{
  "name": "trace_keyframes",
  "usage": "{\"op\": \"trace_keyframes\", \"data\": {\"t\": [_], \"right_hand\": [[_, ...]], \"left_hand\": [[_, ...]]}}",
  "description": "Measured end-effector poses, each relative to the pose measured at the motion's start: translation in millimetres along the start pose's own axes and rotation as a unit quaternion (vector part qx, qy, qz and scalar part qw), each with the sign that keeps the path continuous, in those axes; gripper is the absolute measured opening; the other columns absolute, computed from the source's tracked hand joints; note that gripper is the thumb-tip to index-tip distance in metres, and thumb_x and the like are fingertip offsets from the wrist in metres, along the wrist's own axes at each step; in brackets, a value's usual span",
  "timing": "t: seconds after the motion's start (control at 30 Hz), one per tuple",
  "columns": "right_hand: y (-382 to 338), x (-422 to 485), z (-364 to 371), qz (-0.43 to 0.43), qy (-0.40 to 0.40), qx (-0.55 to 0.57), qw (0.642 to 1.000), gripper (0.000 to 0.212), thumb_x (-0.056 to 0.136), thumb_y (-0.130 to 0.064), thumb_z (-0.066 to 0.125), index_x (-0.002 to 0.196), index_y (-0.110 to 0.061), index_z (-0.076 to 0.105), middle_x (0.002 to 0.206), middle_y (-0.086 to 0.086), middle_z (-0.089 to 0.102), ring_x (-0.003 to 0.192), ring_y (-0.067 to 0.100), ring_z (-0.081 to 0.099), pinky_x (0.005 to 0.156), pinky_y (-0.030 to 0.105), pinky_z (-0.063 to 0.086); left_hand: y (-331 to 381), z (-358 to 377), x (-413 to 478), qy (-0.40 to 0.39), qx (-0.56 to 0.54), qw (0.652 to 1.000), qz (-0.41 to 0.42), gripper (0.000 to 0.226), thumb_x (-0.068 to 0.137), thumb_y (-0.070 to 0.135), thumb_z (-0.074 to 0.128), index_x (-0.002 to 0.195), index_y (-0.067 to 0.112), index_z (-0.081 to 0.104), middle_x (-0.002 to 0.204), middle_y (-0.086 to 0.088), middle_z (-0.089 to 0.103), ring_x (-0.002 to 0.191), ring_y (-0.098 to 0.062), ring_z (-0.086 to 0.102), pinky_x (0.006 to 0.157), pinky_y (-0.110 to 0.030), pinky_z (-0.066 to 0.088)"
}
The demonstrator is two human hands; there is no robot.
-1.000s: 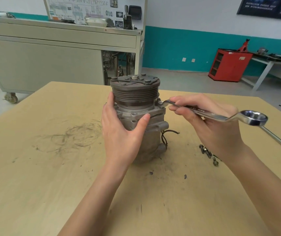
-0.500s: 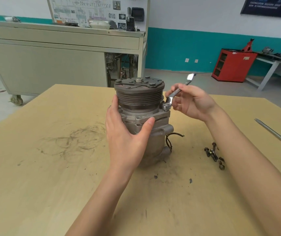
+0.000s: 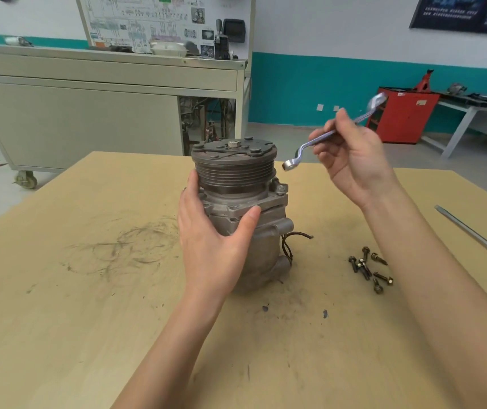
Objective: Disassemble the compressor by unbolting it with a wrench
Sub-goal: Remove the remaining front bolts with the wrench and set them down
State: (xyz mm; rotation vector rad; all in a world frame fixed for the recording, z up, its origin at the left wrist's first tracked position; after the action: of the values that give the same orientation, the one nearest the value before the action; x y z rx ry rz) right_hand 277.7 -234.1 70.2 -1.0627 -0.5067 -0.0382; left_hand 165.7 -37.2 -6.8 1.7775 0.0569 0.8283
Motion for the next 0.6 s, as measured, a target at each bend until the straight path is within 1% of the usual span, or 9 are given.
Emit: {"op": "trace_keyframes", "data": {"t": [0.03,0.1,0.2,0.27,0.33,0.4,0.47,0.57,0.6], "right_hand": [[-13.9,-8.9,3.1,-0.045,0.008,-0.059,0.997,0.029,0.099,-0.021,0.046,0.078,-0.009,0.062,0.072,0.006,0.072,0.056,0.012,0.067,0.052,0.016,0.053],[-33.2,-32.2,14.6,-0.13,0.014,-0.17,0.977,0.022,0.098,-0.02,0.05,0.081,-0.01,0.06,0.074,0.005,0.073,0.059,0.017,0.07,0.054,0.019,0.054],[-45.6,-68.0,34.6,-0.242,0.012,-0.283,0.928,0.013,0.093,-0.018,0.058,0.082,-0.013,0.062,0.074,0.002,0.072,0.062,0.021,0.071,0.057,0.03,0.058],[-46.0,-83.6,44.2,-0.295,0.005,-0.34,0.893,0.01,0.09,-0.018,0.061,0.086,-0.009,0.064,0.074,0.003,0.07,0.065,0.02,0.071,0.059,0.039,0.059],[-43.0,-93.4,48.9,-0.328,0.003,-0.374,0.867,0.012,0.091,-0.019,0.061,0.091,-0.007,0.063,0.077,0.004,0.068,0.066,0.019,0.071,0.059,0.042,0.059],[-40.1,-100.8,52.3,-0.35,0.0,-0.389,0.852,0.015,0.093,-0.025,0.059,0.093,-0.01,0.062,0.081,0.003,0.066,0.068,0.019,0.07,0.058,0.043,0.058],[-36.3,-104.9,56.0,-0.354,-0.013,-0.394,0.848,0.017,0.094,-0.03,0.056,0.094,-0.013,0.062,0.084,0.001,0.067,0.071,0.019,0.07,0.06,0.042,0.058],[-30.2,-108.1,58.8,-0.349,-0.029,-0.402,0.846,0.022,0.095,-0.031,0.055,0.093,-0.011,0.063,0.086,0.001,0.067,0.075,0.018,0.069,0.064,0.04,0.058],[-29.0,-108.0,57.7,-0.345,-0.028,-0.395,0.851,0.02,0.095,-0.031,0.054,0.091,-0.013,0.062,0.084,0.001,0.066,0.075,0.017,0.069,0.064,0.038,0.058]], "left_hand": [[-0.2,0.1,0.0,0.0,0.0,1.0,0.002,0.093,0.074,0.052,0.066,0.152,0.027,0.021,0.149,0.008,0.034,0.139,-0.008,0.031,0.115,-0.043,0.031],[-0.5,-0.3,0.1,0.002,0.001,1.0,0.003,0.093,0.074,0.052,0.066,0.152,0.027,0.02,0.148,0.01,0.034,0.138,-0.007,0.031,0.116,-0.042,0.031],[-0.2,-0.6,0.5,0.005,0.006,1.0,0.007,0.093,0.075,0.052,0.065,0.152,0.025,0.021,0.147,0.011,0.034,0.138,-0.007,0.031,0.116,-0.039,0.03],[0.9,-1.1,1.0,0.006,0.006,1.0,0.012,0.093,0.075,0.05,0.066,0.152,0.023,0.022,0.142,0.015,0.033,0.137,-0.007,0.031,0.116,-0.037,0.029],[1.4,-1.6,1.5,0.007,0.005,1.0,0.016,0.092,0.075,0.049,0.066,0.152,0.022,0.022,0.14,0.015,0.034,0.137,-0.007,0.032,0.116,-0.037,0.029],[1.1,-1.6,1.4,0.008,0.005,1.0,0.017,0.092,0.075,0.048,0.066,0.152,0.022,0.022,0.141,0.014,0.035,0.137,-0.007,0.032,0.116,-0.036,0.029],[0.8,-1.3,1.2,0.008,0.005,1.0,0.017,0.092,0.075,0.049,0.066,0.152,0.022,0.022,0.142,0.013,0.035,0.137,-0.007,0.032,0.116,-0.036,0.029],[-0.1,-0.9,1.5,0.009,0.005,1.0,0.017,0.092,0.075,0.049,0.066,0.152,0.022,0.022,0.14,0.014,0.035,0.136,-0.005,0.032,0.116,-0.036,0.029],[-0.5,-0.8,1.7,0.009,0.004,1.0,0.016,0.092,0.075,0.049,0.066,0.152,0.023,0.022,0.14,0.015,0.035,0.136,-0.005,0.032,0.116,-0.036,0.029]]}}
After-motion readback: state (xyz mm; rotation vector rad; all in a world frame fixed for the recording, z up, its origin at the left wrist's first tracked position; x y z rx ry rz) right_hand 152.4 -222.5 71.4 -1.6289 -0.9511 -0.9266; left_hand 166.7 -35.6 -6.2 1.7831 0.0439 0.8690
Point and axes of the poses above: each hand's wrist, its own x-axis towards the middle knuckle, its own z-axis out of the palm, y = z × x, the point moved 9 cm from there along x, towards the middle knuckle
